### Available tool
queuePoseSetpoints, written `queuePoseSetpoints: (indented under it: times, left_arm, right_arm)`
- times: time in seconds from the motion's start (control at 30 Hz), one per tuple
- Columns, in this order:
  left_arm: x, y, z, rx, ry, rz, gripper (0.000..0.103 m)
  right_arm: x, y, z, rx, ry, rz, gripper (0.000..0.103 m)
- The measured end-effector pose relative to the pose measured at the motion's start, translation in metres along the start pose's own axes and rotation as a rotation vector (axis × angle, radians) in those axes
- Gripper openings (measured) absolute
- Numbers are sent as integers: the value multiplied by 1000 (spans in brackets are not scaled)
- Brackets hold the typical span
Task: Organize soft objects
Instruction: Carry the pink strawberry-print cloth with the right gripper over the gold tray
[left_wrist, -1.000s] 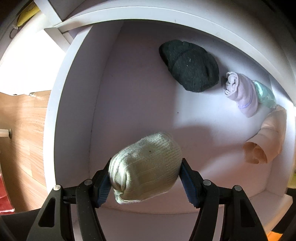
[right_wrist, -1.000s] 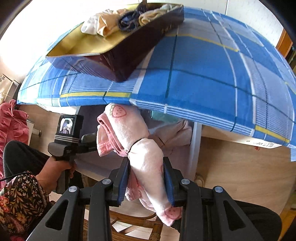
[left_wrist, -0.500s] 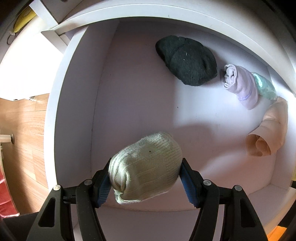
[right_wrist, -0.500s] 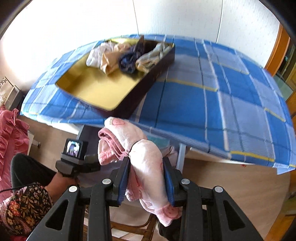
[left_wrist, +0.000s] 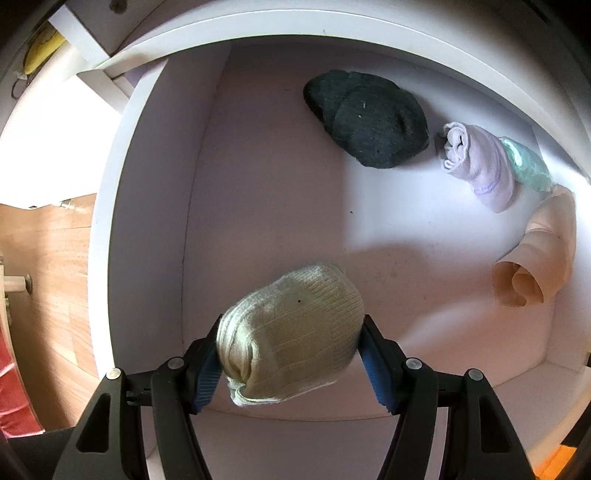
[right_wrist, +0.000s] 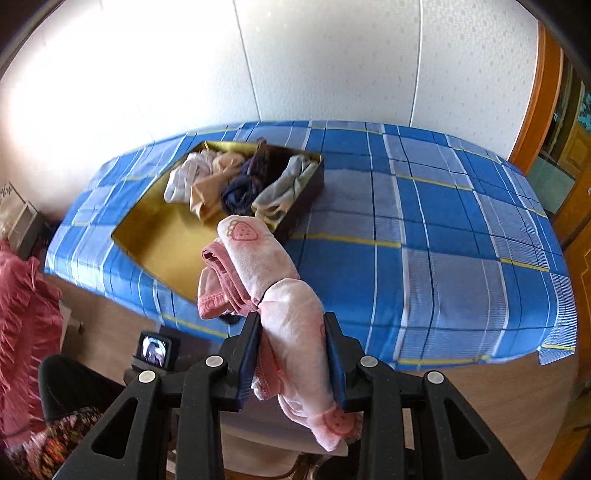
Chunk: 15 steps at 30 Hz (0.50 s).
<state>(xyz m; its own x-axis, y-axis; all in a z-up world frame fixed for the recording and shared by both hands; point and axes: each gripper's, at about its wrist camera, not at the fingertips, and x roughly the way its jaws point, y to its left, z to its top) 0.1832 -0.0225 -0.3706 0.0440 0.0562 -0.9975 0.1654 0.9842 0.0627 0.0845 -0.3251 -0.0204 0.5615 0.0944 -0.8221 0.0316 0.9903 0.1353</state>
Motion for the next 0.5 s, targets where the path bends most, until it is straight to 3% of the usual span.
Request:
queuePoseSetpoints:
  times: [0.5]
  left_arm:
    - [0,1,-1,10,2,-12,68]
  right_arm:
    - [84,77,74,42,73,134,33]
